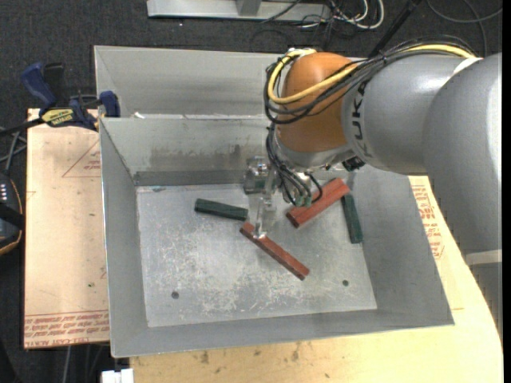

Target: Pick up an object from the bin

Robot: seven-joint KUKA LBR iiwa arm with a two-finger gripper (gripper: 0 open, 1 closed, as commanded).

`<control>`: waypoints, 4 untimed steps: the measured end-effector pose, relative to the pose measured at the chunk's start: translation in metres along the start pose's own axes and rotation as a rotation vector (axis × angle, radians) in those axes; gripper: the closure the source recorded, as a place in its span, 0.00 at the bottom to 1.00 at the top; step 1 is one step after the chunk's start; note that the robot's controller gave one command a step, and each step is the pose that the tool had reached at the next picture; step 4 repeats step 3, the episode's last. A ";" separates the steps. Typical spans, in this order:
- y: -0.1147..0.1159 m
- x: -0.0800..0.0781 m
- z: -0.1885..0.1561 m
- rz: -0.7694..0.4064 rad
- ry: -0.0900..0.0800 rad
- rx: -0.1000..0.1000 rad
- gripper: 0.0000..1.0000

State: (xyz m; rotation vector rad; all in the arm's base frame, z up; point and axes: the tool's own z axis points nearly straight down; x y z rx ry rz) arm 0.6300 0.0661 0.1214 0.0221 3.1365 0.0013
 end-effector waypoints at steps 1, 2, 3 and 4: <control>0.025 -0.007 0.050 0.234 0.001 0.000 1.00; 0.025 -0.007 0.050 0.234 0.001 0.000 1.00; 0.023 -0.006 -0.080 0.186 0.002 0.000 1.00; 0.023 -0.006 -0.080 0.186 0.002 0.000 1.00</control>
Offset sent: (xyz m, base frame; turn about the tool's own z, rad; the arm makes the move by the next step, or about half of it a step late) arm 0.0000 0.0000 0.0000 0.0000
